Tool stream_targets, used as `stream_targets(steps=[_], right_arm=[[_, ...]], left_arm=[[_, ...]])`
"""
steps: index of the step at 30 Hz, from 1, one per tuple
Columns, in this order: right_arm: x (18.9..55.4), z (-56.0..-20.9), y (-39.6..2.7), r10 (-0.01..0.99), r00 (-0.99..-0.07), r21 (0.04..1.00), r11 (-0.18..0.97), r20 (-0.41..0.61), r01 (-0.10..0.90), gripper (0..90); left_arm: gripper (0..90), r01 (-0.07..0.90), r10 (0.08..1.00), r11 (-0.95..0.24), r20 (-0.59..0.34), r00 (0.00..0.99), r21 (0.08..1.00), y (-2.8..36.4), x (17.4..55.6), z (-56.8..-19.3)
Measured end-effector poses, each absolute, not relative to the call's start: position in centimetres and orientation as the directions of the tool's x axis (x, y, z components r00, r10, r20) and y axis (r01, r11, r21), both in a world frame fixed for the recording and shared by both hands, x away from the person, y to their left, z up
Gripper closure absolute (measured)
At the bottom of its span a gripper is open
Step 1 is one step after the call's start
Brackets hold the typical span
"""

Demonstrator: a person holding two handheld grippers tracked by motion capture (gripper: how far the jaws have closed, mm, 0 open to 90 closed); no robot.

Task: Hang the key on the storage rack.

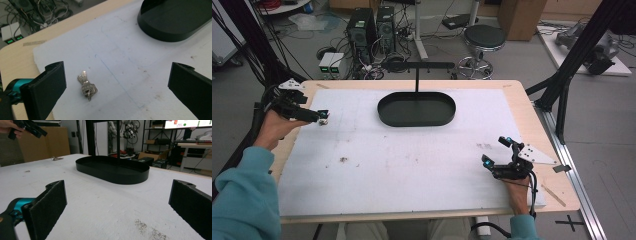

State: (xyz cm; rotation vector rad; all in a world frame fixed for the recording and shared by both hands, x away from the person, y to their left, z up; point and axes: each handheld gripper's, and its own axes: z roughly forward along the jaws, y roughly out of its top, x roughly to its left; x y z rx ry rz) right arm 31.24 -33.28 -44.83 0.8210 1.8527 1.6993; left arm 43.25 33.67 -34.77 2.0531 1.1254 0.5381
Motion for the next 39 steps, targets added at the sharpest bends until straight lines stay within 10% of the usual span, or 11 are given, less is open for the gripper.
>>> stream_targets(steps=[18, 39], right_arm=[[31.2, -44.8, -33.3, 0.718, -0.695, 0.994, 0.045, 0.038, 0.101, 0.7], [31.2, -44.8, -33.3, 0.717, -0.696, 0.994, 0.043, 0.039, 0.101, 0.6]], left_arm=[[2.3, 0.706, 0.881, -0.384, 0.006, 0.474, 0.595, 34.4, 47.7, -39.6], [40.2, 0.787, 0.899, -0.380, -0.004, 0.437, 0.486, 34.5, 48.2, -40.9]])
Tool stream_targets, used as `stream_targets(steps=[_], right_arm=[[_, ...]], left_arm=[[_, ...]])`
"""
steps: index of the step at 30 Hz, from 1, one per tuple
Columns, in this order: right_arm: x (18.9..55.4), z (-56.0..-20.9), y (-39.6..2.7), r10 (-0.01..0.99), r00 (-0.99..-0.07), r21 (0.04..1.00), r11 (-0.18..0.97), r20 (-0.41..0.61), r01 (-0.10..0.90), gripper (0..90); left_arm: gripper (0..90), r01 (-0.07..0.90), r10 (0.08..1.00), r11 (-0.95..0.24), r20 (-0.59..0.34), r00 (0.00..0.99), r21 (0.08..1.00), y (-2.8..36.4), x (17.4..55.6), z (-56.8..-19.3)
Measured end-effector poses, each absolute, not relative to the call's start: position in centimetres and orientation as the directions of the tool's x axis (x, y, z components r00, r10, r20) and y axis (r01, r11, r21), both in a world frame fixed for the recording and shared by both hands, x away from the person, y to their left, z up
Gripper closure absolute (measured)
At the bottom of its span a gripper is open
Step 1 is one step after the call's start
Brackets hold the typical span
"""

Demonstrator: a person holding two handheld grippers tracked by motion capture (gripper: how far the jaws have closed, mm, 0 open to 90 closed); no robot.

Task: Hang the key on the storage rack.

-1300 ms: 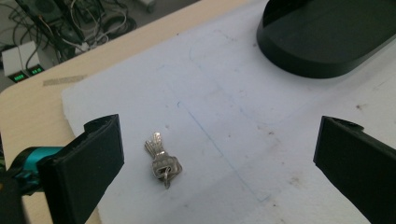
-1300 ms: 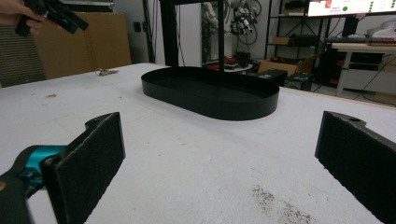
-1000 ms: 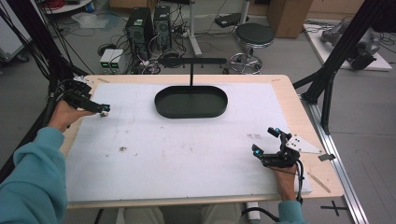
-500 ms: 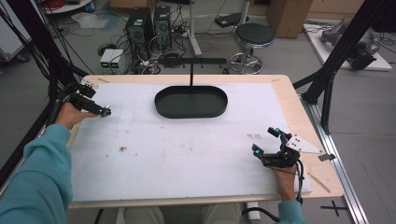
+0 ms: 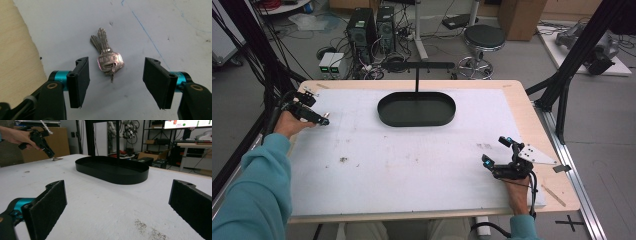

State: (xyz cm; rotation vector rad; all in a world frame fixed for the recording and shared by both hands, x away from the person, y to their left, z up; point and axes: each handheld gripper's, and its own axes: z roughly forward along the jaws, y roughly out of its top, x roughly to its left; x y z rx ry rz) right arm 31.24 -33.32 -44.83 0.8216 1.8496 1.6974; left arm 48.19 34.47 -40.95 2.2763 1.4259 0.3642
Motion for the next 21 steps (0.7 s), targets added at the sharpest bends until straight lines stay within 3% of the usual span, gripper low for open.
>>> stream_targets(steps=[4, 5, 21], right_arm=[[31.26, -44.83, -33.32, 0.717, -0.696, 0.994, 0.043, 0.038, 0.099, 0.7], [31.26, -44.83, -33.31, 0.717, -0.696, 0.994, 0.042, 0.039, 0.099, 0.7], [31.25, -44.84, -33.35, 0.719, -0.693, 0.994, 0.036, 0.050, 0.108, 0.7]], left_arm=[[46.1, 0.801, 0.909, -0.371, 0.008, 0.416, 0.470, 34.42, 48.24, -41.06], [51.2, 0.808, 0.912, -0.367, 0.009, 0.409, 0.460, 34.43, 48.24, -41.05], [74.3, 0.831, 0.922, -0.360, 0.028, 0.385, 0.424, 34.12, 48.44, -41.47]])
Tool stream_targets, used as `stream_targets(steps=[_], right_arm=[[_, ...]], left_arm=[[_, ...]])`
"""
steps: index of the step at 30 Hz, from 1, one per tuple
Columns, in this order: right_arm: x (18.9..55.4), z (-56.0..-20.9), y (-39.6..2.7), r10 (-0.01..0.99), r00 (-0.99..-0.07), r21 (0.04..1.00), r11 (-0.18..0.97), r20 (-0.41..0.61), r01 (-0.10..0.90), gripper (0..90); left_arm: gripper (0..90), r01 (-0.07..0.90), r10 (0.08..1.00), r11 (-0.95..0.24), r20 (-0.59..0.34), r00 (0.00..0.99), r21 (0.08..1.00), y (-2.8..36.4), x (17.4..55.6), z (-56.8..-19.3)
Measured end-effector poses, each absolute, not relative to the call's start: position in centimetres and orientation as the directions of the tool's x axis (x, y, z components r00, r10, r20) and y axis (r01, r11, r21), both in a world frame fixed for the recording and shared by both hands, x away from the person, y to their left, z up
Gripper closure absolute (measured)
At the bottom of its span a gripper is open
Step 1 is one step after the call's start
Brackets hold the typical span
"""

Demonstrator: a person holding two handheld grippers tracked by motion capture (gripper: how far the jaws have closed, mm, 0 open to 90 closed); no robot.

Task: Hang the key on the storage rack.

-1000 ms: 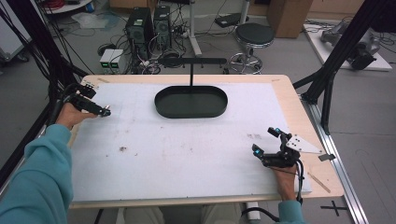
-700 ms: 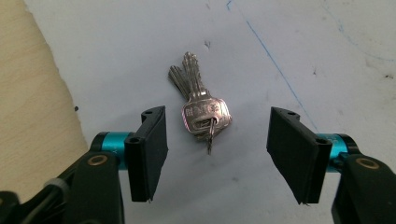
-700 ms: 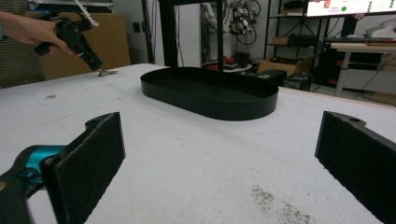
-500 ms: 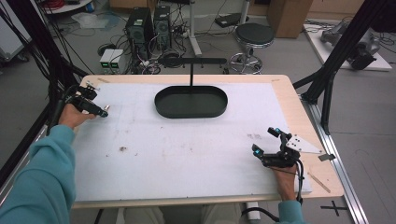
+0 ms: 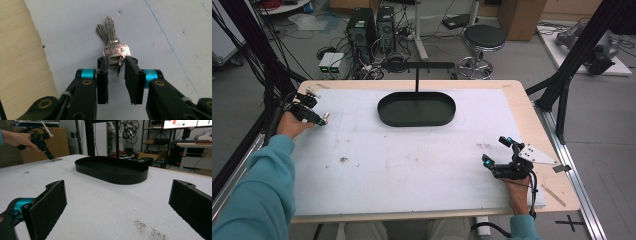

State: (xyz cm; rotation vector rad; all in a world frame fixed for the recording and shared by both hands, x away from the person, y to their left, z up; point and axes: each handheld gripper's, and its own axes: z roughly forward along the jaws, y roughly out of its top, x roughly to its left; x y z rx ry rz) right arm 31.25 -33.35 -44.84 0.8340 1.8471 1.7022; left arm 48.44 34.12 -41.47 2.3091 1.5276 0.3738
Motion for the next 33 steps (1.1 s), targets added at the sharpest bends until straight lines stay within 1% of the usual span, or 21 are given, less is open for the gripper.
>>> stream_targets(steps=[3, 5, 11, 29, 33], right_arm=[[31.23, -44.84, -33.34, 0.719, -0.693, 0.993, 0.036, 0.050, 0.109, 0.7], [31.23, -44.84, -33.34, 0.719, -0.693, 0.993, 0.035, 0.050, 0.109, 0.7], [31.25, -44.84, -33.35, 0.720, -0.692, 0.993, 0.034, 0.051, 0.109, 0.7], [31.26, -44.84, -33.35, 0.720, -0.692, 0.994, 0.035, 0.050, 0.108, 0.7], [31.24, -44.84, -33.33, 0.721, -0.691, 0.994, 0.034, 0.050, 0.108, 0.7]], left_arm=[[76.0, 0.833, 0.922, -0.362, 0.027, 0.387, 0.419, 34.06, 48.46, -41.52], [79.6, 0.832, 0.921, -0.365, 0.029, 0.389, 0.418, 34.02, 48.47, -41.52], [83.8, 0.833, 0.919, -0.366, 0.023, 0.393, 0.414, 33.94, 48.46, -41.56], [86.9, 0.835, 0.920, -0.363, 0.021, 0.390, 0.413, 33.87, 48.33, -41.40], [87.6, 0.832, 0.919, -0.371, 0.032, 0.394, 0.413, 33.77, 48.30, -41.40]])
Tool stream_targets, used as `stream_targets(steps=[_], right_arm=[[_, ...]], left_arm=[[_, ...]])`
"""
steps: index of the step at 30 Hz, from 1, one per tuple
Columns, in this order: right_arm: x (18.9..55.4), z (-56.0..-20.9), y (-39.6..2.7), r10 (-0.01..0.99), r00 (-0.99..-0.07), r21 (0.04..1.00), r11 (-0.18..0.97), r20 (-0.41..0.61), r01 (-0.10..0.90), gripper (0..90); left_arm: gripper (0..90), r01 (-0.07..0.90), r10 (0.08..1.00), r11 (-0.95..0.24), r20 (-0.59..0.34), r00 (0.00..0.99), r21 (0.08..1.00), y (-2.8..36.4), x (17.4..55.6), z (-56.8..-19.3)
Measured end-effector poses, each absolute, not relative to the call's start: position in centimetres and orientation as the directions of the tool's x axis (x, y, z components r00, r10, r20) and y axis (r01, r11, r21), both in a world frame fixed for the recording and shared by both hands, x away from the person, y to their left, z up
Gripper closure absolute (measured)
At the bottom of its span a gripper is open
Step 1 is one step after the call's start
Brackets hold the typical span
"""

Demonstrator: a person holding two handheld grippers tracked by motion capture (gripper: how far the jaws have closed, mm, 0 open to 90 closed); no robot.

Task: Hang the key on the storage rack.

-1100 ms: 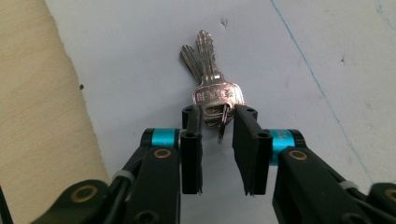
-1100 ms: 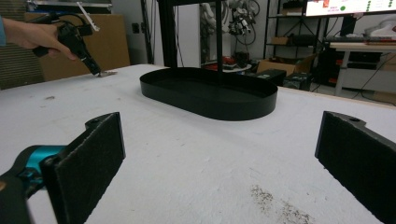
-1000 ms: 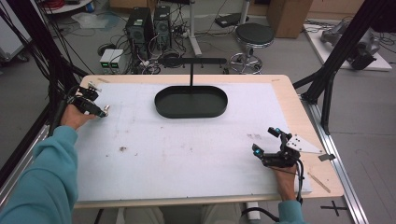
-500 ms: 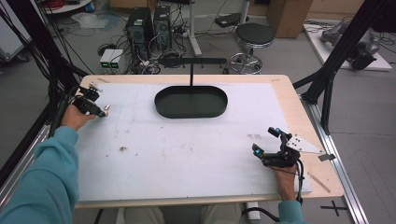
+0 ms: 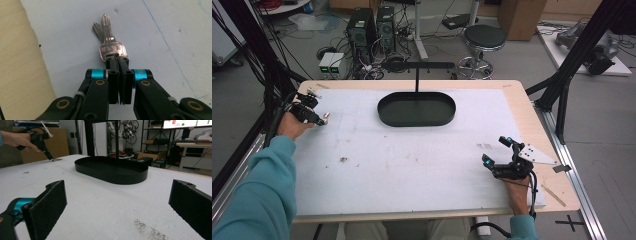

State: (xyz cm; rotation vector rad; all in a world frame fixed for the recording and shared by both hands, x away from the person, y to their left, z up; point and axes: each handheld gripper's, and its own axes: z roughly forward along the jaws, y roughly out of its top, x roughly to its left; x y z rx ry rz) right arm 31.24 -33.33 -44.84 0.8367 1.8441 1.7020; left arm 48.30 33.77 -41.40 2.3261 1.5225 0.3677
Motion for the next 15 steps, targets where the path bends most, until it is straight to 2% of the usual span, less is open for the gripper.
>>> stream_targets(steps=[8, 15], right_arm=[[31.2, -44.8, -33.3, 0.720, -0.692, 0.993, 0.034, 0.051, 0.109, 0.7], [31.2, -44.8, -33.3, 0.720, -0.692, 0.993, 0.037, 0.049, 0.109, 0.7]], left_arm=[[88.2, 0.831, 0.913, -0.392, 0.058, 0.403, 0.395, 33.6, 48.1, -41.3], [88.3, 0.802, 0.905, -0.388, 0.024, 0.424, 0.454, 33.3, 47.4, -40.3]])
